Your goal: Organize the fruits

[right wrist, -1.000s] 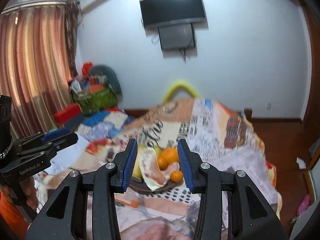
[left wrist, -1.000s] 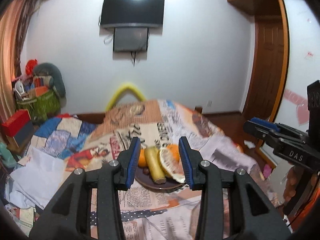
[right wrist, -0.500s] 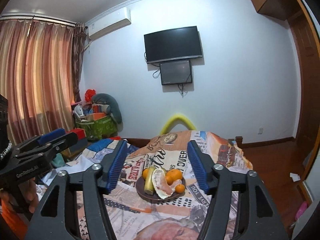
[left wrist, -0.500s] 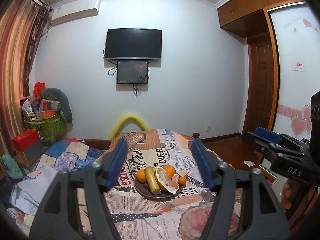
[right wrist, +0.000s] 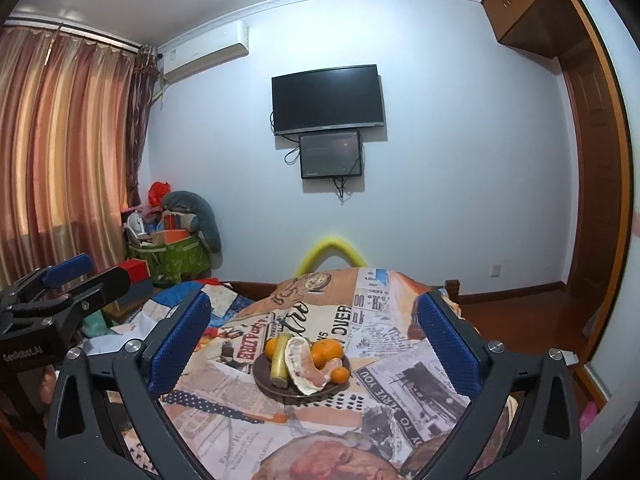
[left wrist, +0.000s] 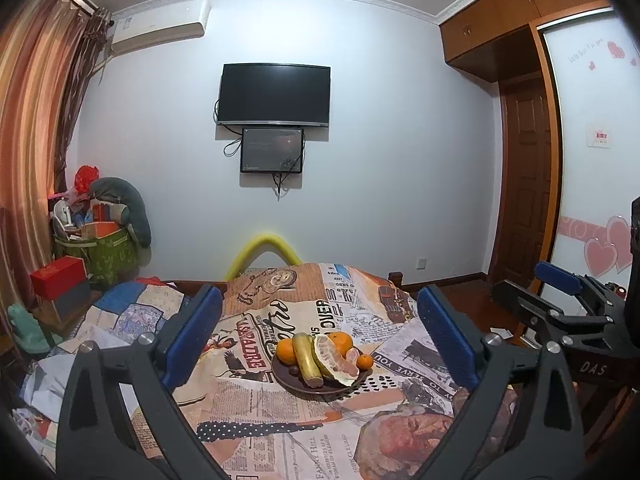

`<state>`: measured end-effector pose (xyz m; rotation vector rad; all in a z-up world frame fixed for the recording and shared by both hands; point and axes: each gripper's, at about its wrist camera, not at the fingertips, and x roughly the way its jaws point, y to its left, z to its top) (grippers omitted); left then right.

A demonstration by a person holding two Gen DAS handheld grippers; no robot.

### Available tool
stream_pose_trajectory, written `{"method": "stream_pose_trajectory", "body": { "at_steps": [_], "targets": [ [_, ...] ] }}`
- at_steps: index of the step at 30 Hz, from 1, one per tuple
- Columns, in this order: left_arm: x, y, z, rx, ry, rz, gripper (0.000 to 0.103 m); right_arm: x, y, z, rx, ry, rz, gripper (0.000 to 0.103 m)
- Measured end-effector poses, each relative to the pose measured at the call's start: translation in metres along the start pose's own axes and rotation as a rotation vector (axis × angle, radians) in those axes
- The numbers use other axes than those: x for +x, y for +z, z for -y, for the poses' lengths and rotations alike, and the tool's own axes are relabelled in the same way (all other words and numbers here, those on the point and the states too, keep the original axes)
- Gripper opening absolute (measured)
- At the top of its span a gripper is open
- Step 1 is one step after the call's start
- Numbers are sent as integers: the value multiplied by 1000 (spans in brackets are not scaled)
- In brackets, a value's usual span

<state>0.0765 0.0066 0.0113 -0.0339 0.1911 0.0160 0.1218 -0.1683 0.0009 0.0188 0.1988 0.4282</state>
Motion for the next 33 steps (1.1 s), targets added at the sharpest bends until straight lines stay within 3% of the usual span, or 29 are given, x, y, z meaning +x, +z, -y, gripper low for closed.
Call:
{"method": "stream_pose_trajectory", "body": {
  "at_steps": [33],
  "targets": [
    [7,-4,-2,-15,5,-9,103,-6,0,-1,-4,-7,7,103]
  ]
}}
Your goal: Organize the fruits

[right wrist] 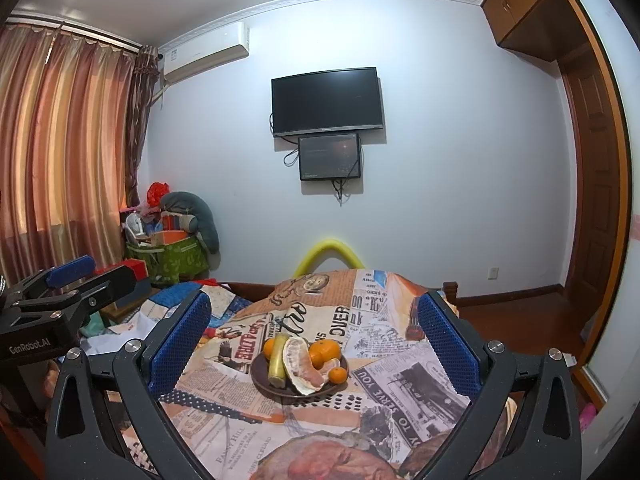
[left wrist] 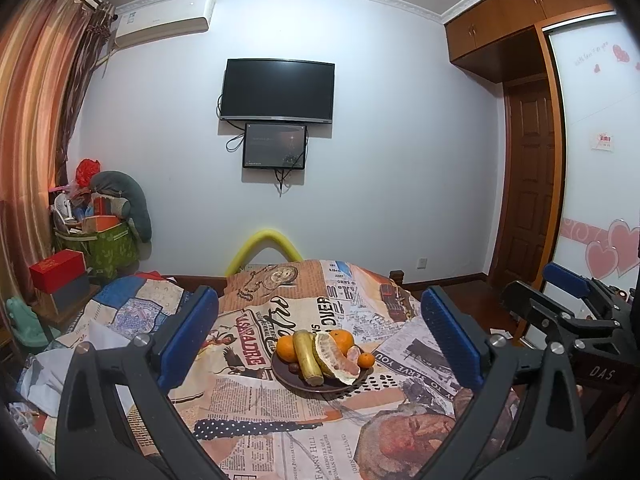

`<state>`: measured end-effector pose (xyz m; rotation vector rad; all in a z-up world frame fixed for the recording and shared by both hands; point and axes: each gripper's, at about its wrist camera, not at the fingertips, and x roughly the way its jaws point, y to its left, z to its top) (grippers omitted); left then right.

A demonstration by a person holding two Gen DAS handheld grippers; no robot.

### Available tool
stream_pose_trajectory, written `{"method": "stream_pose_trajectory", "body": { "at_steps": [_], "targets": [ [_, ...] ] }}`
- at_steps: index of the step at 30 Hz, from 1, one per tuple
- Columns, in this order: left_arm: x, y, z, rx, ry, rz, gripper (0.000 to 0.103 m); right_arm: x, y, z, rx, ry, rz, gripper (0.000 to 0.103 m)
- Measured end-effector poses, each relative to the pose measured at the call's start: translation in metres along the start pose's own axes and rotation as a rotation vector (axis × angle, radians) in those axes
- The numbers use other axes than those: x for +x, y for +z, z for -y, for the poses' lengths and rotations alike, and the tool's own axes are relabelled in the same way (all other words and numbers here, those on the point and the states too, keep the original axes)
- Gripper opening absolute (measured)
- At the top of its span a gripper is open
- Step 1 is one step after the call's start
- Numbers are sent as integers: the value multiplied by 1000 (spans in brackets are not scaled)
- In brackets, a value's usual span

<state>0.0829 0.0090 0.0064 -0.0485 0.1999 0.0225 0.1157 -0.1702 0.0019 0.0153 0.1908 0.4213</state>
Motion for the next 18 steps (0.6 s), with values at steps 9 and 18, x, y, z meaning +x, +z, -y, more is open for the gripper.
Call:
{"method": "stream_pose_trajectory", "body": {
  "at_steps": [9,18],
  "targets": [
    [1,0,1,10,-15,-4,103,0,2,1,2,1,4,103],
    [2,-1,2,12,-24,-10,103,-1,2,0,1,-1,6,103]
  ]
}}
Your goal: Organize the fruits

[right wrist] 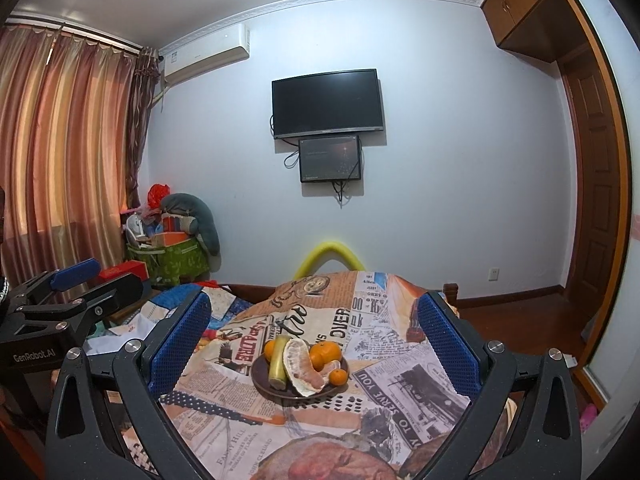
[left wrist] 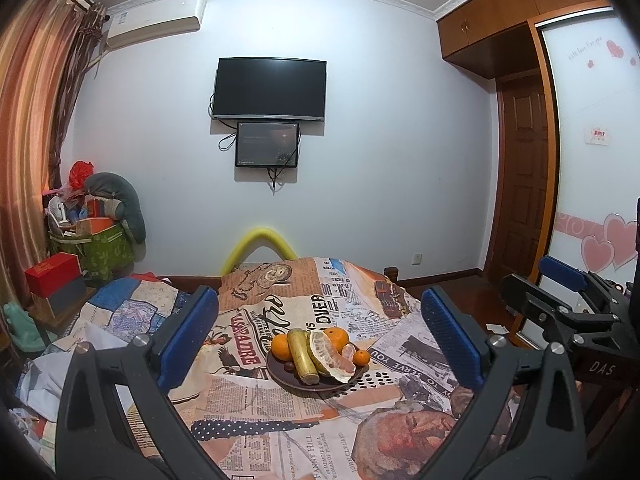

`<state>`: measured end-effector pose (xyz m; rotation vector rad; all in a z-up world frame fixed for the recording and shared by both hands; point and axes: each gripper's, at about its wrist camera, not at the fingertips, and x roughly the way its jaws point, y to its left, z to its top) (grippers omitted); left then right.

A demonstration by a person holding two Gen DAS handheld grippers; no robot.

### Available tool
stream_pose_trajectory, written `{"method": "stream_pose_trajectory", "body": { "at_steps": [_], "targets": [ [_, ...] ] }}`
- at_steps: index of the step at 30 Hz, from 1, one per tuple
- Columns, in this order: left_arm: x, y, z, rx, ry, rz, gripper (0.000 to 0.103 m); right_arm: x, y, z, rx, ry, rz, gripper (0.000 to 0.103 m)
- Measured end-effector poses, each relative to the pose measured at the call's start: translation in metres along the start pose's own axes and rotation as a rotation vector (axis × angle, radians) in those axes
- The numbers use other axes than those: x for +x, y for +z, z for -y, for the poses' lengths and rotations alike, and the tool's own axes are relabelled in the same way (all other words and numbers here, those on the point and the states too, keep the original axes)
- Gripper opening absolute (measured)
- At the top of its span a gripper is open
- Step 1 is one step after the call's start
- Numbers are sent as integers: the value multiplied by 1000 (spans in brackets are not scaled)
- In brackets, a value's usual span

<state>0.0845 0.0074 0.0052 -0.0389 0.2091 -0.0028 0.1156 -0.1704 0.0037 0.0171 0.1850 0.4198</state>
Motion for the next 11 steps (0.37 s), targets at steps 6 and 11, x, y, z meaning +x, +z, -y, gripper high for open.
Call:
{"method": "stream_pose_trajectory", "body": {
  "at_steps": [6,11],
  "targets": [
    [0,0,-1,0,-3,1,103,0,0,0,0,0,0,103],
    [3,-1,1,10,-5,-4,103,2,-1,1,-1,1,-6,103]
  ]
}}
